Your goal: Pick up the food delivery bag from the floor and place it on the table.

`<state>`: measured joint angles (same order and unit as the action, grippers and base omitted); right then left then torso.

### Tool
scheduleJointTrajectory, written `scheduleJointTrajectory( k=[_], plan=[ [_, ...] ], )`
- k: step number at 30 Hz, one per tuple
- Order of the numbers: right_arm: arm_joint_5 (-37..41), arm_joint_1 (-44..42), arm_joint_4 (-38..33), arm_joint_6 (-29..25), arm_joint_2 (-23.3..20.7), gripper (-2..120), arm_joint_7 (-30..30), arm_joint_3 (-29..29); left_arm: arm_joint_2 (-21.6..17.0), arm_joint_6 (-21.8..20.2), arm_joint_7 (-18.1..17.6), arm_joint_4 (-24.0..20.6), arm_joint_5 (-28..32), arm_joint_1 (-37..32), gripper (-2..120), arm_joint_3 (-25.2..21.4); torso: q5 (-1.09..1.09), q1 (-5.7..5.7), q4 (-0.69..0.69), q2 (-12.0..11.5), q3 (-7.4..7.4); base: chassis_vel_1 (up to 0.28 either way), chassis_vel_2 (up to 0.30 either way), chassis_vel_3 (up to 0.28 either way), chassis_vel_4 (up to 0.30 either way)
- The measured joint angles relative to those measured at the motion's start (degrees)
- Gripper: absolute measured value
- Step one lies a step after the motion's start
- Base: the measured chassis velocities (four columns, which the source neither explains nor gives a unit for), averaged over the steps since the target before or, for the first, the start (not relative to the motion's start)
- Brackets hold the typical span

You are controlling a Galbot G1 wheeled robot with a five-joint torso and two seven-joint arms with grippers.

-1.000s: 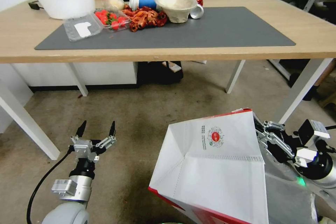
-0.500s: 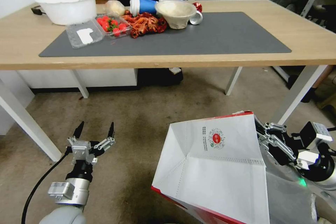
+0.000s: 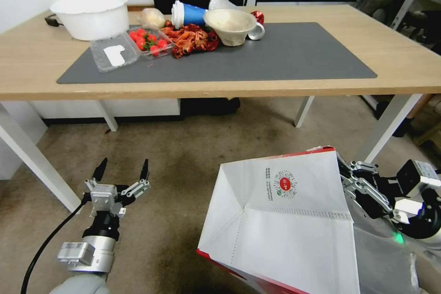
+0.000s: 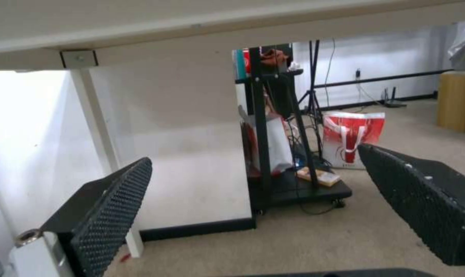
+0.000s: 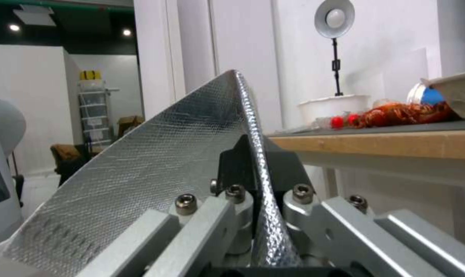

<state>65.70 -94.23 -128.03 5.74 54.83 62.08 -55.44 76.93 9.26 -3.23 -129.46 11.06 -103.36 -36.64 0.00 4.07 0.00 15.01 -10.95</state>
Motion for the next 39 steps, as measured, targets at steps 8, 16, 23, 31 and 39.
scheduleJointTrajectory(
  k=[8, 16, 23, 31, 39],
  plan=[
    [-0.1, 0.1, -0.8, 0.0, 0.6, 0, 0.1, 0.1, -0.1, 0.1, 0.0, -0.2, -0.2, -0.1, 100, 0.0, 0.00, 0.46, 0.00, 1.6, -1.18, 0.000, 0.000, 0.000, 0.000],
    [-0.1, 0.1, -1.3, 0.1, 1.0, 0, 0.4, 0.1, 0.1, 0.7, 0.0, -0.4, -0.2, -0.4, 100, 0.0, 0.00, 1.05, 0.00, 3.7, -2.67, 0.000, 0.000, 0.000, 0.000],
    [0.1, 0.0, -1.8, 0.2, 1.3, 0, 0.1, -0.1, 0.1, 0.8, -0.4, -0.5, -0.3, -0.5, 100, 0.0, 0.00, 1.54, 0.00, 5.2, -3.63, 0.000, 0.000, 0.000, 0.000],
    [-0.2, -0.6, -2.6, 0.6, 2.3, 0, 0.2, -0.1, 0.0, 1.0, -0.5, -0.2, -0.6, -0.5, 100, 0.3, 0.00, 2.07, 0.00, 6.9, -4.85, 0.000, 0.000, 0.000, 0.000],
    [-0.3, -0.8, -4.4, 0.7, 2.6, 0, -0.4, -0.1, 0.0, 1.1, -0.4, -0.1, -0.8, -0.5, 100, 0.6, 0.00, 2.73, 0.00, 8.7, -5.98, 0.000, 0.000, 0.000, 0.000]
  ],
)
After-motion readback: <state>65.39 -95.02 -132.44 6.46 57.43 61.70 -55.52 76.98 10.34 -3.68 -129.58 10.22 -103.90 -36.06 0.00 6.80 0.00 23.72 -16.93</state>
